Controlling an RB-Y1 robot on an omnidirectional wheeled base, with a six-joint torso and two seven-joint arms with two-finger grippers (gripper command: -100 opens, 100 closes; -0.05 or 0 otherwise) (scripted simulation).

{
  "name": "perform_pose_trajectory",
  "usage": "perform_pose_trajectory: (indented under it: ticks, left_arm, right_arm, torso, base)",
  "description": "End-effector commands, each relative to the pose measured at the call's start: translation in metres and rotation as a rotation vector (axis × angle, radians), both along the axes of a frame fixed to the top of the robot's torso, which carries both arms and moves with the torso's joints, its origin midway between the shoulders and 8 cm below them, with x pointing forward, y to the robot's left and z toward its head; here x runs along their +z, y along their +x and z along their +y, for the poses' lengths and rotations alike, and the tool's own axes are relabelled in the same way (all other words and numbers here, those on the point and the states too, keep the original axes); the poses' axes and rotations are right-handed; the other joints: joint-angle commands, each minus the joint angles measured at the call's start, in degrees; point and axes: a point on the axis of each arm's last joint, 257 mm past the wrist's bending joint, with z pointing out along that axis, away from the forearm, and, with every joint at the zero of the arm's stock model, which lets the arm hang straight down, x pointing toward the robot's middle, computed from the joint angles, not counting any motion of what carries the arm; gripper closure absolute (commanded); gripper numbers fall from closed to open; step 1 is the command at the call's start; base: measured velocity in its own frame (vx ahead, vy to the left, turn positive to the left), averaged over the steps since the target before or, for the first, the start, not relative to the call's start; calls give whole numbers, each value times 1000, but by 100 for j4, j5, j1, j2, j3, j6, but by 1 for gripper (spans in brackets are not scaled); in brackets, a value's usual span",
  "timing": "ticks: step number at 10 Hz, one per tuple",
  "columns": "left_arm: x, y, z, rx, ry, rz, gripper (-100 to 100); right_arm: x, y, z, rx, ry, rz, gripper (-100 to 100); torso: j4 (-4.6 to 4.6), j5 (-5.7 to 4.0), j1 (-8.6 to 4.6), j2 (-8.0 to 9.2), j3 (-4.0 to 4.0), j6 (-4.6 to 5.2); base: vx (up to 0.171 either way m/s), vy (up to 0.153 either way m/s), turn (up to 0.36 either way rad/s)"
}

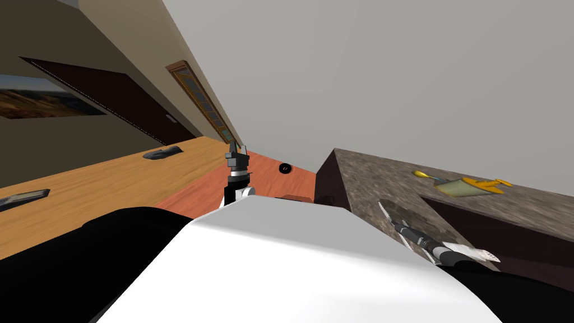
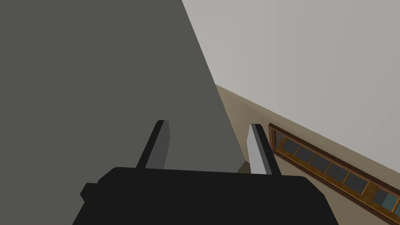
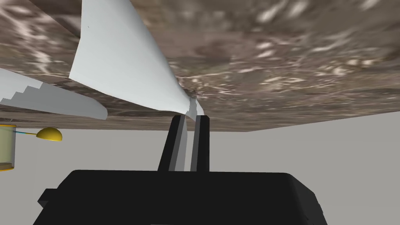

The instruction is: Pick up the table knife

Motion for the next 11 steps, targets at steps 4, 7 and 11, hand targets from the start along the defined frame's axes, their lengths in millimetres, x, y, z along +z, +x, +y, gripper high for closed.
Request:
perform_pose_trajectory:
  ticks: [4, 7, 11]
  left_arm:
    - [0, 0, 0, 0, 0, 0, 0]
    - [0, 0, 0, 0, 0, 0, 0]
    - [0, 0, 0, 0, 0, 0, 0]
  right_arm:
    - [1, 20, 19, 54, 27, -21, 100]
    - [0, 28, 28, 90, 33, -17, 100]
    - [2, 45, 44, 146, 43, -23, 100]
  torso:
    - [-5, -2, -5, -25, -13, 9]
    - [-4, -1, -5, -20, -11, 3]
    - [-3, 1, -4, -15, -8, 13]
  base:
    - [56, -12, -160]
    - [43, -10, -86]
    - [45, -11, -150]
